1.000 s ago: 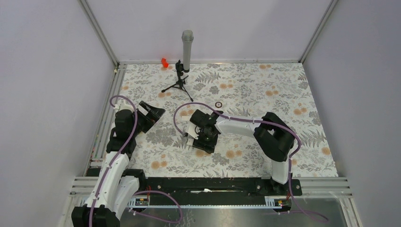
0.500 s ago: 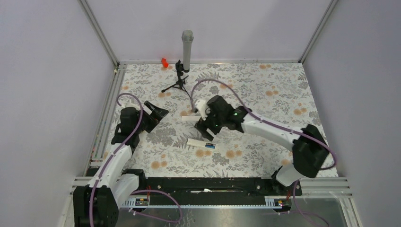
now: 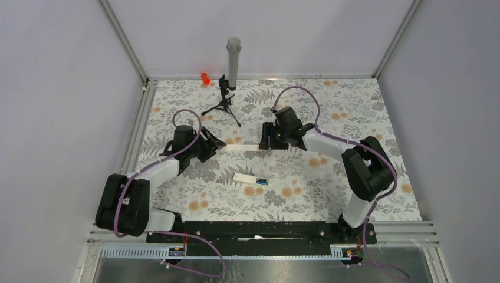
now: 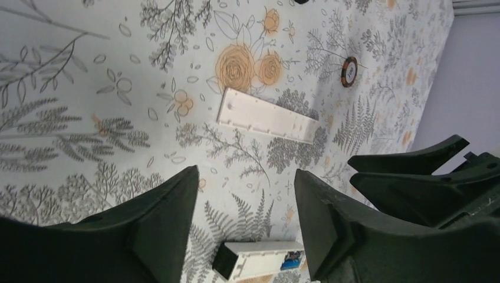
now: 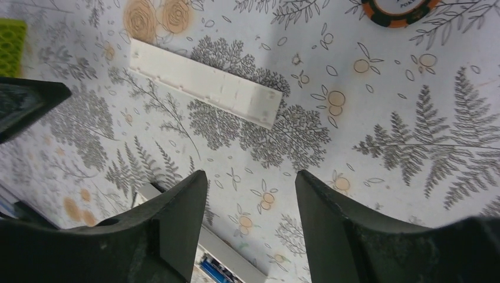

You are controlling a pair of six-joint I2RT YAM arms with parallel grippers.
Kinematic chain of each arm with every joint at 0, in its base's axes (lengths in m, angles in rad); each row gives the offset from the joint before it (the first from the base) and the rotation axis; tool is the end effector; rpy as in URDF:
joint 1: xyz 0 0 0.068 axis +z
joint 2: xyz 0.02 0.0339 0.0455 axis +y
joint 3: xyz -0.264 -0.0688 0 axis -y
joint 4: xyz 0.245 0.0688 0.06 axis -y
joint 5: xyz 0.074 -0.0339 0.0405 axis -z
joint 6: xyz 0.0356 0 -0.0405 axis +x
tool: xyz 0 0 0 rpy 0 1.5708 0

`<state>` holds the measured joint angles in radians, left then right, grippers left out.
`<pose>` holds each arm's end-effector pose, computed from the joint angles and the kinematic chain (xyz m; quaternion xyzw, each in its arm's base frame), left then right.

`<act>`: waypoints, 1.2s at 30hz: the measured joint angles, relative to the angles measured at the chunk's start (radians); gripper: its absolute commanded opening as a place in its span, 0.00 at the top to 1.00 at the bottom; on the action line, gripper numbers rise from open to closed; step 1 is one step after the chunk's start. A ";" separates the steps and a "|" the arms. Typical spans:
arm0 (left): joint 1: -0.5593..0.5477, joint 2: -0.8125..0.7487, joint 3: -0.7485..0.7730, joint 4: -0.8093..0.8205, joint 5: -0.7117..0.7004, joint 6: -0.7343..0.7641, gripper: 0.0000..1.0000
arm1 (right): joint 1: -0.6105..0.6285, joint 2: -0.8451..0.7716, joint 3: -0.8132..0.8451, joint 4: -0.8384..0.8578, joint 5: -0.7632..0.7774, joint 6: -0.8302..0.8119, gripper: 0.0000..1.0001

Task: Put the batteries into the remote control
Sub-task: Move the battery cover to the center of the board.

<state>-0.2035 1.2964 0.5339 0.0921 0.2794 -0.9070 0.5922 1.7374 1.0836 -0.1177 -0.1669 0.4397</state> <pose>0.2447 -0.0605 0.1745 -0.2503 0.8579 -0.3337 0.3001 0.3062 0.2131 0.1964 -0.1023 0.9129 0.2581 0.2994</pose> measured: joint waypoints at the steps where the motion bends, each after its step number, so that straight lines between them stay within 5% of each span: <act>1: -0.003 0.030 0.016 0.008 -0.002 -0.003 0.41 | -0.002 0.010 0.002 0.011 -0.013 0.019 0.42; 16: -0.053 0.335 0.189 0.037 -0.100 -0.011 0.50 | -0.011 0.209 0.116 0.033 0.000 0.140 0.48; 36: -0.084 0.381 0.176 0.153 -0.067 -0.095 0.55 | -0.026 0.222 0.087 0.123 -0.108 0.164 0.50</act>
<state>-0.2878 1.6775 0.7097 0.2451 0.2123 -1.0019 0.5663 1.9594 1.1709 0.0055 -0.2752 0.6041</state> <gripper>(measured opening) 0.449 0.502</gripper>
